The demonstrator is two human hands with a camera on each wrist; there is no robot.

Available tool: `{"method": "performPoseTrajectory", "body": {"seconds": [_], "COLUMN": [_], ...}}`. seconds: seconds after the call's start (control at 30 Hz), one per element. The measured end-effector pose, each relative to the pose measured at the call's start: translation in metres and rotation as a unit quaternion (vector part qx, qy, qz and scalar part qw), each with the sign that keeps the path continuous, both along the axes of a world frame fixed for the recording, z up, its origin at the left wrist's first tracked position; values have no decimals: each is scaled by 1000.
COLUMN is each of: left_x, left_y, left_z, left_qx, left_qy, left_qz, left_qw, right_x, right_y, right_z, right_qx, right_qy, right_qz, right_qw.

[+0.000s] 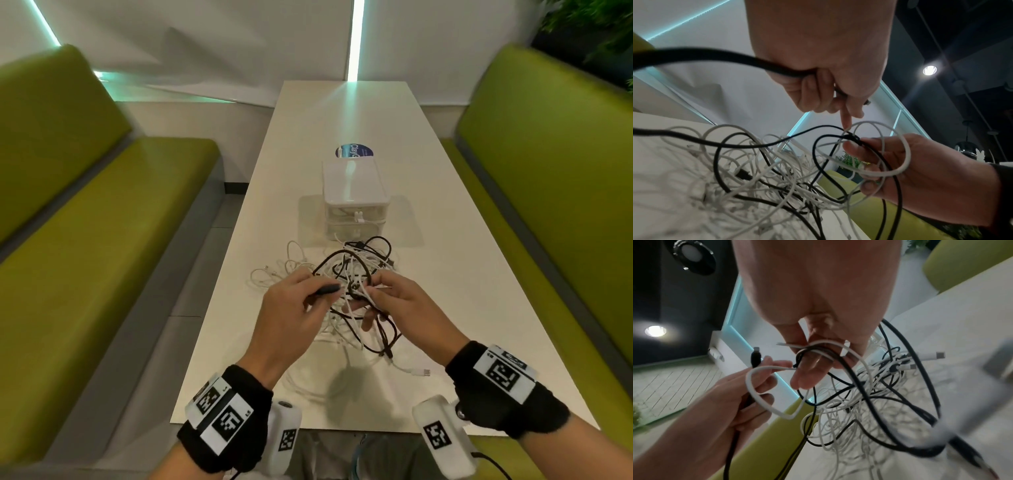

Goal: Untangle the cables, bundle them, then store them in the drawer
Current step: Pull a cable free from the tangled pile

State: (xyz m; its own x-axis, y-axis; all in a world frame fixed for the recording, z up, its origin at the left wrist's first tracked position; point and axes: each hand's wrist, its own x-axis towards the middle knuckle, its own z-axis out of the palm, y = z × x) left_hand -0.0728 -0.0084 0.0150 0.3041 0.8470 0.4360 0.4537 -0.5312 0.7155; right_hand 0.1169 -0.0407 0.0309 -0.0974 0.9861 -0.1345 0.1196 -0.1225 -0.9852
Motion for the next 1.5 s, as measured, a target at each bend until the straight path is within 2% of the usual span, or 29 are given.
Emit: {"method": "performPoseTrajectory", "body": {"seconds": [0.1, 0.17, 0.23, 0.3, 0.5, 0.63, 0.73, 0.83, 0.93, 1.1, 1.27, 1.37, 1.5], "left_x": [5, 8, 10, 11, 19, 26, 28, 29, 30, 29, 35, 47, 73], "left_y": [0, 1, 3, 7, 17, 13, 12, 12, 11, 14, 16, 19, 39], "left_z": [-2, -1, 1, 4, 11, 12, 13, 13, 11, 9, 9, 11, 31], "left_qx": [-59, -83, -72, -54, -20, 7, 25, 35, 41, 23, -22, -25, 27], "left_qy": [22, 67, 132, 151, 44, 32, 54, 109, 122, 86, 60, 43, -5], "left_qz": [-46, -75, -86, -82, -39, -1, 36, 32, 13, 45, 76, 55, 53], "left_qw": [997, 991, 985, 984, 998, 999, 998, 993, 992, 995, 995, 997, 998], "right_x": [3, 7, 13, 19, 23, 20, 21, 19, 19, 17, 21, 23, 19], "right_y": [0, 1, 2, 4, 7, 11, 11, 10, 12, 11, 13, 20, 29], "right_z": [2, 4, 7, 10, 9, 8, 5, 6, 10, 16, 31, 48, 87], "right_qx": [12, 20, 25, 32, 67, 89, 94, 97, 89, 106, 133, 190, 282], "right_qy": [-20, -37, -42, -36, -12, -23, -39, -55, -17, -59, -50, -93, -127], "right_qz": [37, 62, 83, 80, -19, -77, -116, -145, -179, -202, -237, -240, -231], "right_qw": [999, 997, 995, 996, 998, 993, 988, 983, 980, 972, 961, 947, 922]}}
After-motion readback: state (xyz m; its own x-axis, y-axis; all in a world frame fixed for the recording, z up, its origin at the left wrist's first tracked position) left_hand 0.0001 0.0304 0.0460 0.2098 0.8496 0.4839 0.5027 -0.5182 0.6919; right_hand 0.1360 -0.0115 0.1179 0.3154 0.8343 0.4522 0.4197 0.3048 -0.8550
